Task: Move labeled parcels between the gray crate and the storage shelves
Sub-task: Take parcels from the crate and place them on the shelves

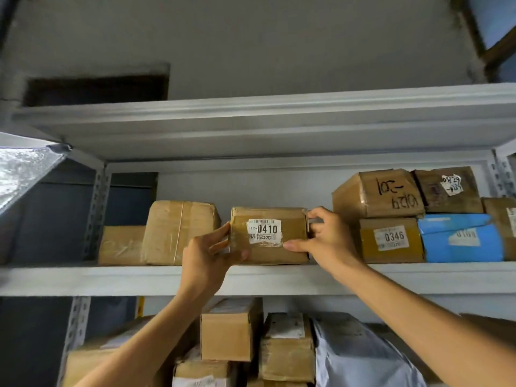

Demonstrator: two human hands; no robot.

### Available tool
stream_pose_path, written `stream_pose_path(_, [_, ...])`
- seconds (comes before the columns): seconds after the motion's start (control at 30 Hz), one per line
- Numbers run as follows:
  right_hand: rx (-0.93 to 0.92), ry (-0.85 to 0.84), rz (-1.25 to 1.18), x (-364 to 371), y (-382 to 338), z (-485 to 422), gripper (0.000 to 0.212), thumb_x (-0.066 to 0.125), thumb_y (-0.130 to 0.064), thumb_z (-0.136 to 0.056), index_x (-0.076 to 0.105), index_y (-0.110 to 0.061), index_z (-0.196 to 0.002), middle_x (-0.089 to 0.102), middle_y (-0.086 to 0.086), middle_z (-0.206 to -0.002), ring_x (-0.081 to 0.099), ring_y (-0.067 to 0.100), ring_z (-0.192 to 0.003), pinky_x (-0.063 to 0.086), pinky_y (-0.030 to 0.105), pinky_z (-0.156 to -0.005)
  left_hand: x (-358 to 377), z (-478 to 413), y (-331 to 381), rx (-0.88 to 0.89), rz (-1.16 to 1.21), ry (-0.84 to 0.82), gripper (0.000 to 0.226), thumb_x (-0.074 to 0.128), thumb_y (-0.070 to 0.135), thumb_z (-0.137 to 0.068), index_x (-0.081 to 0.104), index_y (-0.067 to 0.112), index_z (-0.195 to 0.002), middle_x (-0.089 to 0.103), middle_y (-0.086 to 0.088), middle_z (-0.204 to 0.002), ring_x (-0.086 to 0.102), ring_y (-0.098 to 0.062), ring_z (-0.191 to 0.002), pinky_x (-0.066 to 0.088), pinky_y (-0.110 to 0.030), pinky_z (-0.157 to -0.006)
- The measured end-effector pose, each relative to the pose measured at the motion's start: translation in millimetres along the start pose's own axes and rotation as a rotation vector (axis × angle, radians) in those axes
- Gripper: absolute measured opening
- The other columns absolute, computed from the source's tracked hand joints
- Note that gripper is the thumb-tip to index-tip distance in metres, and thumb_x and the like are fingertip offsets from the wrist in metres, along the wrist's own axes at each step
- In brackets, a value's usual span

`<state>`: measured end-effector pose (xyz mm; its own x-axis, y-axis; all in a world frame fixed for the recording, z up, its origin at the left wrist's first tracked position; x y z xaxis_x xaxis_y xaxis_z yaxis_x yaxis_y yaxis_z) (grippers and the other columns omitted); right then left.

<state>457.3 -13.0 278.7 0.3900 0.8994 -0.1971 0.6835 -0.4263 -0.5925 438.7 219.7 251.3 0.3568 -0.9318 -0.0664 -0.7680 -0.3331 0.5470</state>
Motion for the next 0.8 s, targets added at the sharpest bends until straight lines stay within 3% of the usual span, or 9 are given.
stream_pose_path(0.13, [-0.017,-0.003,0.057,13.1,-1.7,-3.4,0.064,0.092,-0.013,-0.056,0.051,-0.015,-0.106,0.069,0.009,-0.11,0.068,0.022,-0.095,0.059,0.043,-0.08,-3.1,-8.4,-1.1,0.035,-0.11,0.031,0.053,0.082,0.015,-0.073,0.065,0.016,-0.124,0.072,0.004,-0.108,0.068,-0.012,-0.1,0.054,-0.013,-0.075])
stream_pose_path(0.2, [-0.047,0.002,0.099,18.2,-3.9,-4.6,0.062,0.093,-0.018,-0.056,0.052,-0.017,-0.104,0.07,0.008,-0.107,0.068,0.021,-0.092,0.059,0.043,-0.077,-6.0,-12.1,-3.9,0.026,-0.13,0.068,0.046,0.082,0.019,-0.074,0.068,0.016,-0.118,0.072,0.005,-0.101,0.069,-0.013,-0.096,0.054,-0.013,-0.071])
stream_pose_path(0.43, [-0.079,0.012,0.176,30.8,-0.1,-6.5,0.058,0.091,-0.019,-0.06,0.06,-0.011,-0.108,0.071,0.008,-0.105,0.069,0.022,-0.092,0.058,0.041,-0.079,-7.6,-16.3,-3.4,0.03,-0.237,0.098,0.04,0.084,0.016,-0.072,0.071,0.011,-0.109,0.064,0.011,-0.084,0.058,0.007,-0.071,0.042,0.001,-0.054])
stream_pose_path(0.63, [-0.087,-0.015,0.226,31.9,-4.5,-3.2,0.059,0.089,-0.021,-0.064,0.061,-0.011,-0.114,0.07,0.007,-0.111,0.067,0.021,-0.099,0.056,0.035,-0.085,-8.8,-14.3,0.4,0.035,-0.314,0.08,0.031,0.083,0.013,-0.074,0.072,0.013,-0.103,0.067,0.01,-0.083,0.063,-0.001,-0.07,0.044,-0.002,-0.054])
stream_pose_path(0.7, [-0.098,-0.066,0.276,27.1,-10.4,2.5,0.063,0.087,-0.021,-0.068,0.059,-0.013,-0.124,0.067,0.007,-0.117,0.063,0.022,-0.105,0.052,0.03,-0.086,-9.6,-15.4,6.0,0.049,-0.357,0.059,0.032,0.083,0.015,-0.073,0.073,0.016,-0.103,0.072,0.006,-0.089,0.06,0.003,-0.067,0.044,-0.003,-0.054])
stream_pose_path(0.8, [-0.13,-0.158,0.399,9.5,-20.1,8.8,0.078,0.084,-0.028,-0.072,0.048,-0.014,-0.14,0.06,0.009,-0.131,0.057,0.024,-0.117,0.048,0.036,-0.096,-17.0,-18.2,21.6,0.106,-0.41,0.064,0.037,0.085,0.02,-0.07,0.073,0.016,-0.105,0.073,0.002,-0.094,0.067,-0.006,-0.074,0.046,-0.008,-0.06])
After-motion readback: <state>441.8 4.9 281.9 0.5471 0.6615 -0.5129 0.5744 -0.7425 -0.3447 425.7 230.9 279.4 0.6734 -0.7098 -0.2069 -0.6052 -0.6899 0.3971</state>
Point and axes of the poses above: each hand's wrist, its own z-axis away from the middle knuckle, its own x-axis out of the palm, y = z × x, the point moved 8 cm from there along -z, towards the middle knuckle
